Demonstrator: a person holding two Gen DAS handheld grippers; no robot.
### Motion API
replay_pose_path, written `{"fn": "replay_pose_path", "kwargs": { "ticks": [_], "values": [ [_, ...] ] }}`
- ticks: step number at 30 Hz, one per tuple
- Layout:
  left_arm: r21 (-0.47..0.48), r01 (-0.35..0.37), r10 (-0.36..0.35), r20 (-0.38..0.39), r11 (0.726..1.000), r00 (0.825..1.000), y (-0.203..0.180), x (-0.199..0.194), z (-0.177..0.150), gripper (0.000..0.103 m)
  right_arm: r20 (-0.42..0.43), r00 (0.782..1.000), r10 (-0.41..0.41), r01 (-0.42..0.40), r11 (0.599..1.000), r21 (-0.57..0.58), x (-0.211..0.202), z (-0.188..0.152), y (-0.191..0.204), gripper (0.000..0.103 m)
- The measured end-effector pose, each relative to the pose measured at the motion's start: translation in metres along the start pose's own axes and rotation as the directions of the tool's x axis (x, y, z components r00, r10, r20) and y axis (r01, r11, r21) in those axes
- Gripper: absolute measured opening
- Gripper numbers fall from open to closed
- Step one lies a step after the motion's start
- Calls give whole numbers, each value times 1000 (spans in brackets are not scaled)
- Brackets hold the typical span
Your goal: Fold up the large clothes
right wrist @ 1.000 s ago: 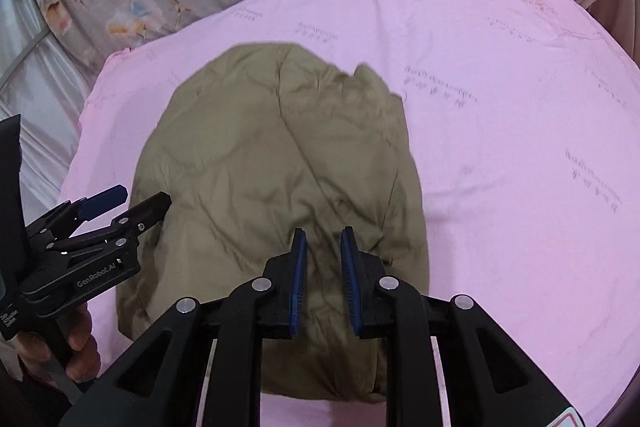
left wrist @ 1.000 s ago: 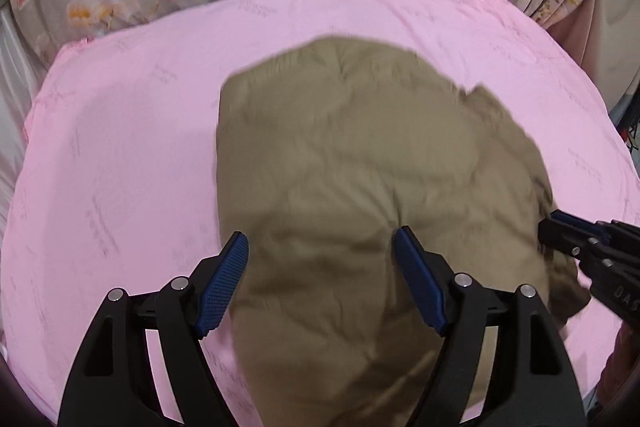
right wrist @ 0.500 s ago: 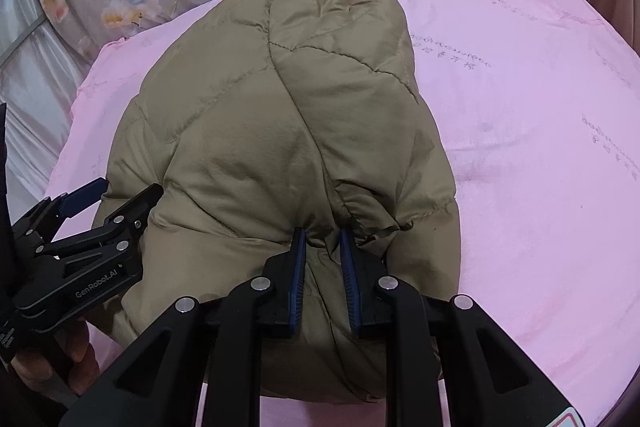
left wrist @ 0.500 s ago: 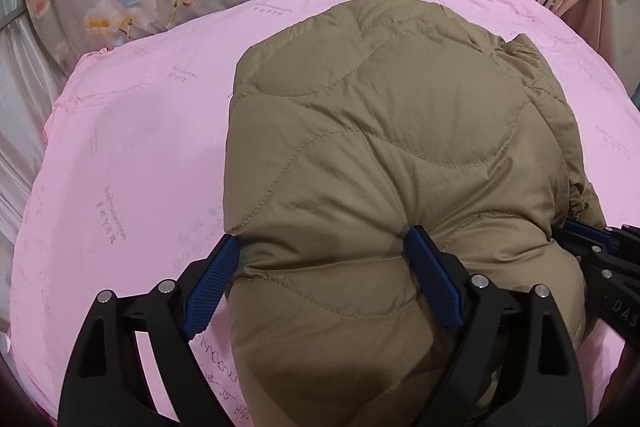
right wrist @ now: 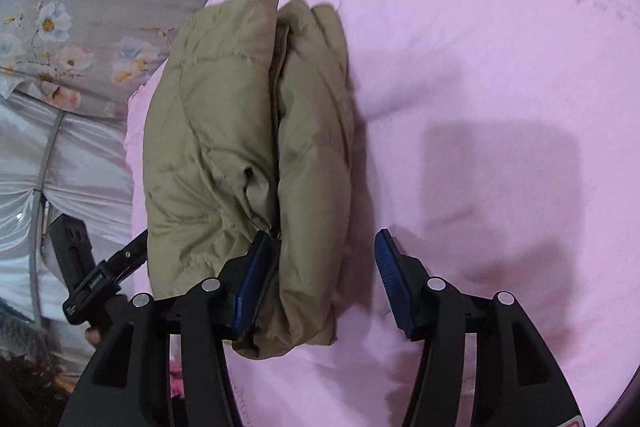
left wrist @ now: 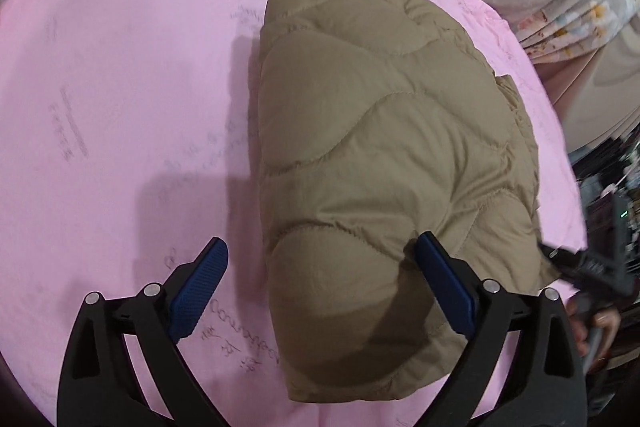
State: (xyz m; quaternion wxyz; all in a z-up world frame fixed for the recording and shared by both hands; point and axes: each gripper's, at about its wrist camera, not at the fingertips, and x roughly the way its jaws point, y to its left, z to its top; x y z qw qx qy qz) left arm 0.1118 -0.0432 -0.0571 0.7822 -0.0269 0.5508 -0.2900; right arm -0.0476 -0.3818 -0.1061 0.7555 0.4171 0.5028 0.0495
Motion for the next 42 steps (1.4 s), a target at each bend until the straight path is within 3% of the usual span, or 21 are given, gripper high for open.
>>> {"fn": "replay_pose_path", "kwargs": {
  "ticks": [3, 6, 10, 12, 15, 17, 19, 23, 25, 30, 34, 42],
  "values": [
    [-47, 100, -102, -40, 994, 994, 10, 7, -3, 94, -35, 995, 98, -97, 995, 33, 16, -17, 3, 57],
    [-95, 191, -198, -66, 977, 978, 15, 18, -5, 98, -42, 990, 131, -129, 991, 39, 28, -25, 7, 61],
    [-101, 172, -177, -38, 980, 984, 10, 28, -1, 98, -23, 988, 153, -151, 987, 52, 33, -20, 8, 63],
    [-95, 150, -153, -25, 984, 988, 6, 30, 3, 98, -4, 988, 157, -156, 986, 54, 33, -19, 8, 61],
    [-30, 106, -106, 2, 994, 994, -6, 29, 11, 96, 36, 992, 124, -124, 992, 5, 34, -14, 23, 36],
    [42, 47, -49, 49, 998, 998, -19, 20, 14, 80, 87, 995, 46, -40, 997, -68, 29, -12, 43, 24],
    [122, -13, 0, 108, 992, 994, -33, 9, 19, 68, 148, 988, -45, 65, 988, -139, 27, -10, 67, 18],
    [194, -90, 51, 197, 977, 979, -39, -5, 34, 53, 241, 961, -133, 197, 944, -265, 35, -2, 109, 15],
    [213, -145, 88, 255, 966, 963, -36, -13, 42, 51, 286, 942, -174, 262, 916, -305, 45, 6, 131, 15],
    [197, -258, 172, 368, 946, 914, -11, -29, 65, 47, 358, 922, -148, 293, 870, -396, 83, 36, 170, 14],
    [153, -321, 233, 418, 935, 878, 22, -34, 90, 46, 375, 918, -127, 302, 837, -456, 125, 62, 210, 14],
    [107, -376, 299, 424, 921, 855, 79, -18, 137, 46, 361, 921, -145, 319, 814, -487, 190, 98, 245, 14]
  ]
}}
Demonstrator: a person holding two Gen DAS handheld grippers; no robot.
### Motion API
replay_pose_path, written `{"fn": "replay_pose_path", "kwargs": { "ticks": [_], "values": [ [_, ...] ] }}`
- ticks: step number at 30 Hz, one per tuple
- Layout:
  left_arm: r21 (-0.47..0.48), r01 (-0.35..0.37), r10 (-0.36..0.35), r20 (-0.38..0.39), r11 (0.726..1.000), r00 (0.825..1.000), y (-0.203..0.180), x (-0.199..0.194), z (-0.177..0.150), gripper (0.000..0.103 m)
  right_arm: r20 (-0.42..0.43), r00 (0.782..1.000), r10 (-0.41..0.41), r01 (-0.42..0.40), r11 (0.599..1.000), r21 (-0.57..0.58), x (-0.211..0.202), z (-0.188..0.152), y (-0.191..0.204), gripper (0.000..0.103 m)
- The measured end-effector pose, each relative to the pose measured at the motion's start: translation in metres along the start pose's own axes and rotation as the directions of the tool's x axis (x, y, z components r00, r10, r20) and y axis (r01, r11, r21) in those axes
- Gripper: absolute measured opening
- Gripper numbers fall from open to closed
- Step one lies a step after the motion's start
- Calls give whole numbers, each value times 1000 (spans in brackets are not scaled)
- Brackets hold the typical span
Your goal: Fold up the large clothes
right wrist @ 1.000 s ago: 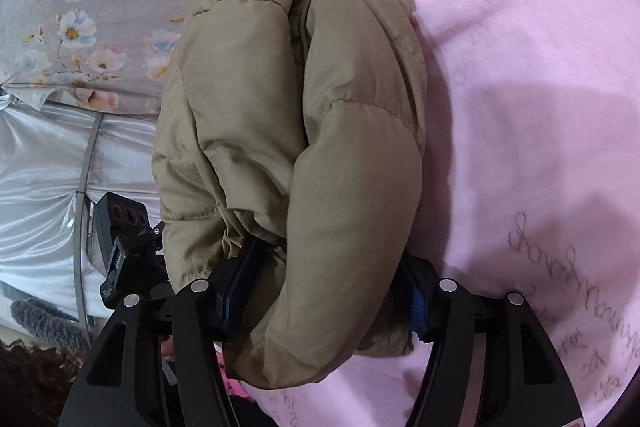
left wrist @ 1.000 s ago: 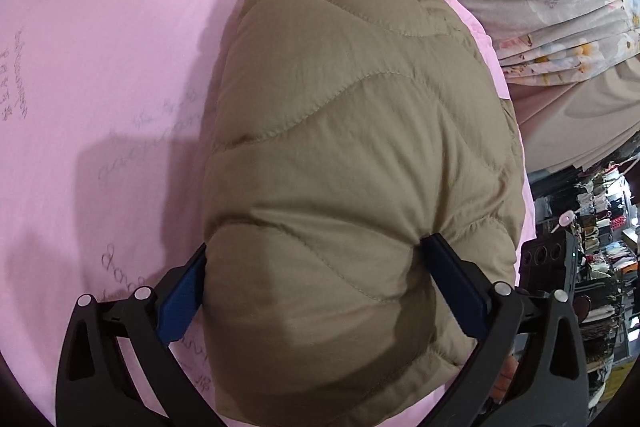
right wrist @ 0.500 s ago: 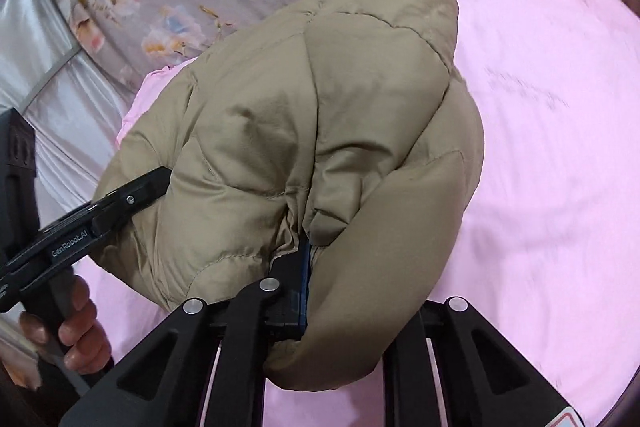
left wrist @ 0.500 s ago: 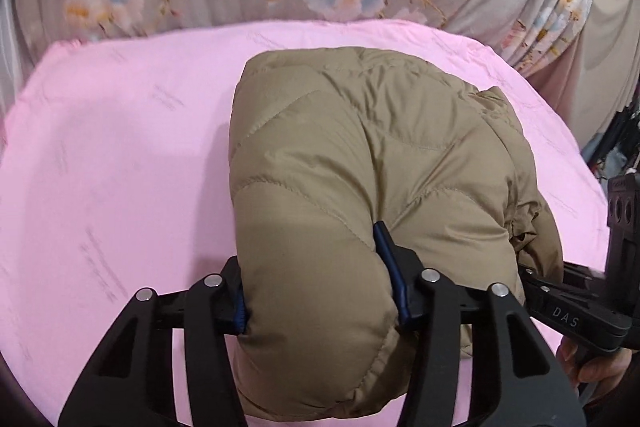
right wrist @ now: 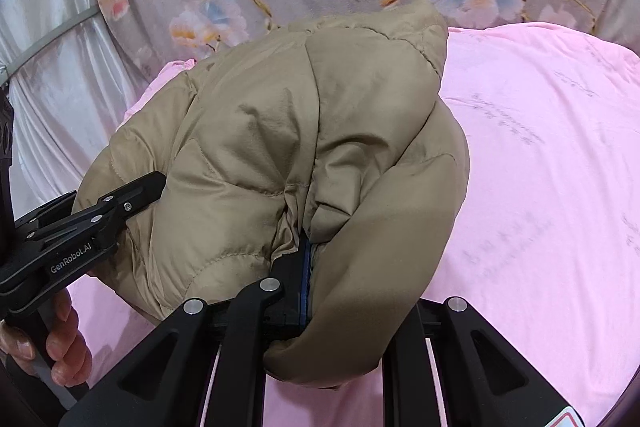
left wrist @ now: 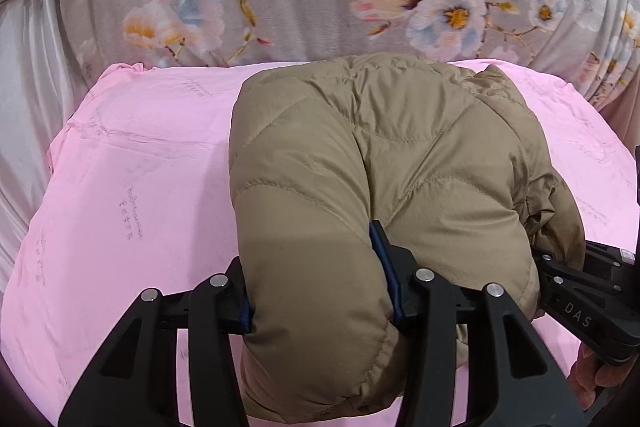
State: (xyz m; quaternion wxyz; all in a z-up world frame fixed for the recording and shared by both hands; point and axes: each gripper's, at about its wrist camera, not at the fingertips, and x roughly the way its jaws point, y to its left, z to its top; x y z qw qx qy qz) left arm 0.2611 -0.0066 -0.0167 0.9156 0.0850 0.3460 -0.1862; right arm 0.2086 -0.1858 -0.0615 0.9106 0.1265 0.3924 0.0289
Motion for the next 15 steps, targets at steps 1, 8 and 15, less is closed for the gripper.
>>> {"fn": "replay_pose_path", "kwargs": {
  "ticks": [1, 8, 15],
  "values": [
    [4, -7, 7, -1, 1000, 1000, 3, 6, 1, 46, -4, 1000, -6, 6, 1000, 2, 7, 3, 4, 14],
    [33, -44, 44, 16, 998, 999, 7, 37, 4, 46, -17, 1000, -24, 24, 999, 34, 36, 12, -1, 14],
    [-34, -60, 60, -4, 998, 998, 18, 45, 6, 64, -70, 996, 47, -37, 990, 138, 33, 11, -25, 24]
  ]
}}
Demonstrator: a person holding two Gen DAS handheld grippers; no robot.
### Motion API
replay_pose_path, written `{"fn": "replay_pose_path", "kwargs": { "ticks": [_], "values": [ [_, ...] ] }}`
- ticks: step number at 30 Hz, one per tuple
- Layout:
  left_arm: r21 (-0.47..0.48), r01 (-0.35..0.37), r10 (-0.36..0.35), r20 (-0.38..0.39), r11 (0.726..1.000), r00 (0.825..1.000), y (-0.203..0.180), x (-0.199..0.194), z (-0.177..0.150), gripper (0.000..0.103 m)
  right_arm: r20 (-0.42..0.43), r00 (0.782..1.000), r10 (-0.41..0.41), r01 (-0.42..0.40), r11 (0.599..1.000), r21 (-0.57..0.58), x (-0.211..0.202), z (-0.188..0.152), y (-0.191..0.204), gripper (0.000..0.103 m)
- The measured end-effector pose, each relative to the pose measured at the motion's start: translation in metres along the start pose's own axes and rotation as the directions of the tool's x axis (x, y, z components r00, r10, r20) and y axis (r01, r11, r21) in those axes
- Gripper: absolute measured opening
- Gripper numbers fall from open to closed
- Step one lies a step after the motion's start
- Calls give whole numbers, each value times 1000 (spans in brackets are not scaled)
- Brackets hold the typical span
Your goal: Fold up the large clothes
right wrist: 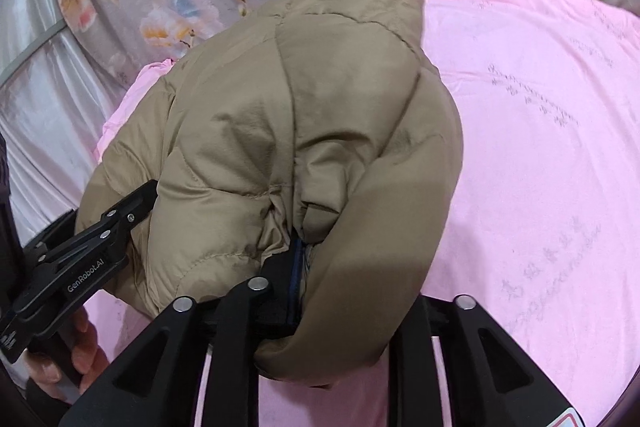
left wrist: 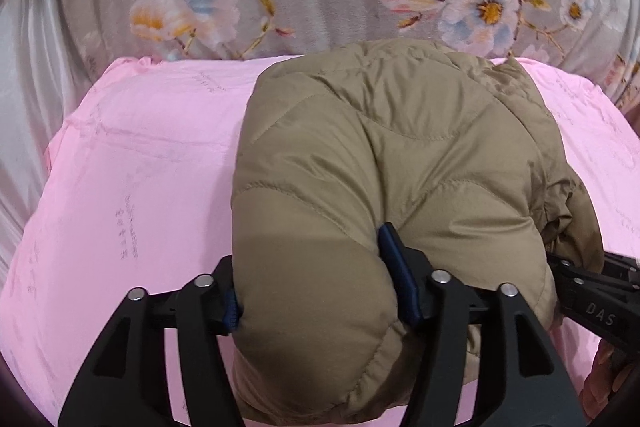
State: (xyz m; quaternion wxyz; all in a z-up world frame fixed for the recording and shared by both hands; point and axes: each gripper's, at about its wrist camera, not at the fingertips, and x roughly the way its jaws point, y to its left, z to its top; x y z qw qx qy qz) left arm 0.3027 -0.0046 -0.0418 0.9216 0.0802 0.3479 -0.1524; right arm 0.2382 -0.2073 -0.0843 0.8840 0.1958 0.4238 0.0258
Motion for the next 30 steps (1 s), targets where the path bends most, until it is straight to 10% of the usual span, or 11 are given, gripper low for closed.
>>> {"fn": "replay_pose_path", "kwargs": {
  "ticks": [7, 10, 30],
  "values": [
    [-6, -164, 164, -18, 986, 986, 19, -52, -1, 82, 148, 987, -66, 60, 997, 49, -86, -14, -20, 36],
    [-48, -156, 153, -65, 987, 986, 17, -62, 3, 82, 145, 988, -60, 69, 996, -57, -96, -3, 10, 5],
    [-83, -180, 161, -199, 980, 967, -10, -5, -21, 85, 22, 983, -182, 183, 972, -146, 11, -16, 19, 0]
  ]
}}
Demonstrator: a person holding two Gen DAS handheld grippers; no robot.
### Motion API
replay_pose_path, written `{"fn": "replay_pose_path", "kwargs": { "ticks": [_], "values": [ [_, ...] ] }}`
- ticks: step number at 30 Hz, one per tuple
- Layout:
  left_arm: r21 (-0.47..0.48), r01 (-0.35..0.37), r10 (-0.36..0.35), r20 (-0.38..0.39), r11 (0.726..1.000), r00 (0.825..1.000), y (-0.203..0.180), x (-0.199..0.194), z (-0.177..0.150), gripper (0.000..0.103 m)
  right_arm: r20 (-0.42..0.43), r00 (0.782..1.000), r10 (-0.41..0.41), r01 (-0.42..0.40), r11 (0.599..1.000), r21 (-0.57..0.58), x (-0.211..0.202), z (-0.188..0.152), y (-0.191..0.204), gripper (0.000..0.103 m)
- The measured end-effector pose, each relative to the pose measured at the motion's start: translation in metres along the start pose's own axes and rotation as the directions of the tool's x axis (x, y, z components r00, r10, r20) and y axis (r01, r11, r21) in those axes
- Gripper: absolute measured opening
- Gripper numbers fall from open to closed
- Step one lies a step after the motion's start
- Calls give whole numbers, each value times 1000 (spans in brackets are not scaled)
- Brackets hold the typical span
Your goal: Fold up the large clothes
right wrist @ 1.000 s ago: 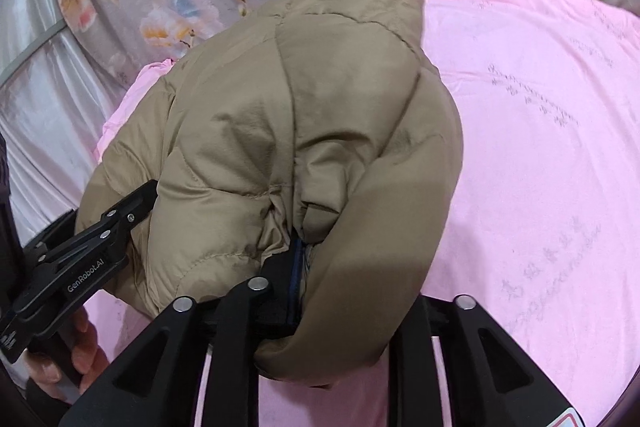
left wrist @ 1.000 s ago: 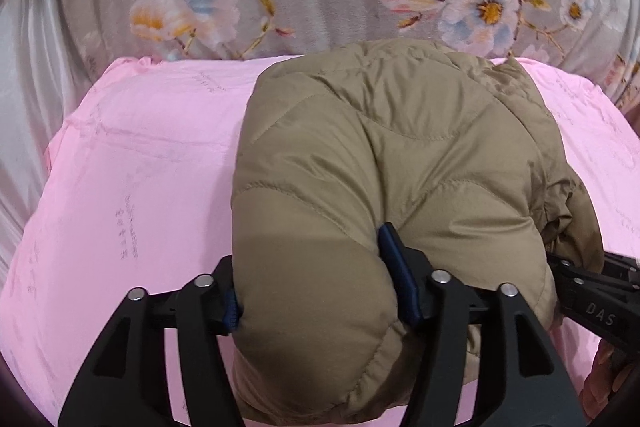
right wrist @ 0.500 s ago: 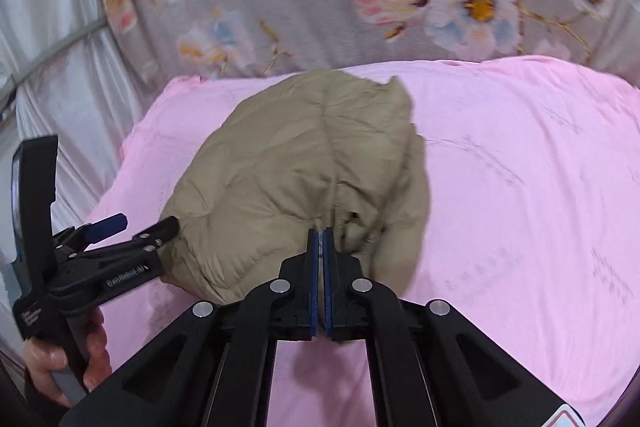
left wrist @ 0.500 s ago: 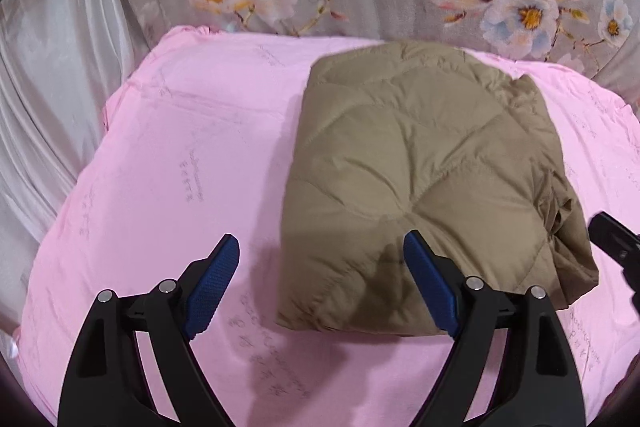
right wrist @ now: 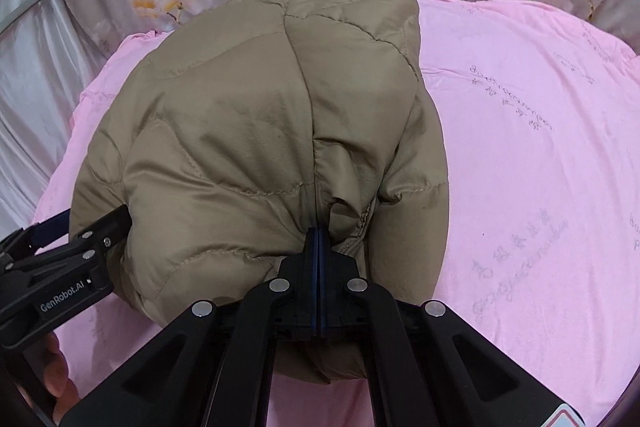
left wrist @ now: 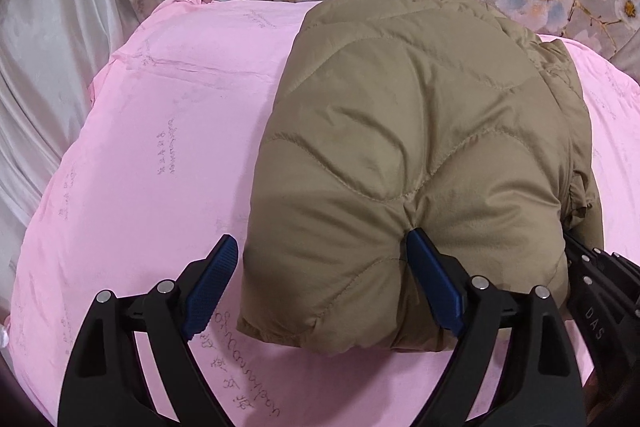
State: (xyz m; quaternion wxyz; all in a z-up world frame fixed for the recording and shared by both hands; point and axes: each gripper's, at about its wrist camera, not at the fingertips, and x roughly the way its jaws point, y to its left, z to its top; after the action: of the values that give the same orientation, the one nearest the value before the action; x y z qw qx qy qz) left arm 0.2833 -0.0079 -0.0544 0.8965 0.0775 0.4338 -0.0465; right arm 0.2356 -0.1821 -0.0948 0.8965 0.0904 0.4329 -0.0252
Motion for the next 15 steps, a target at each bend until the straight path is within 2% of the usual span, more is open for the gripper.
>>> {"fn": "replay_pose_path", "kwargs": {
  "ticks": [8, 11, 14, 15],
  "values": [
    [15, -25, 25, 12, 1000, 1000, -5, 5, -3, 87, 58, 993, -105, 111, 989, -97, 4, -6, 19, 0],
    [41, -72, 70, 40, 997, 997, -11, 1, -7, 87, 68, 992, -103, 107, 992, -67, -11, -10, 17, 1],
    [45, -93, 88, 85, 995, 992, -11, -12, -18, 87, 122, 988, -93, 98, 994, -39, -36, -23, 14, 18],
    [42, -90, 86, 92, 995, 992, -11, -16, -23, 87, 138, 985, -100, 107, 993, -40, -43, -28, 14, 29]
  ]
}}
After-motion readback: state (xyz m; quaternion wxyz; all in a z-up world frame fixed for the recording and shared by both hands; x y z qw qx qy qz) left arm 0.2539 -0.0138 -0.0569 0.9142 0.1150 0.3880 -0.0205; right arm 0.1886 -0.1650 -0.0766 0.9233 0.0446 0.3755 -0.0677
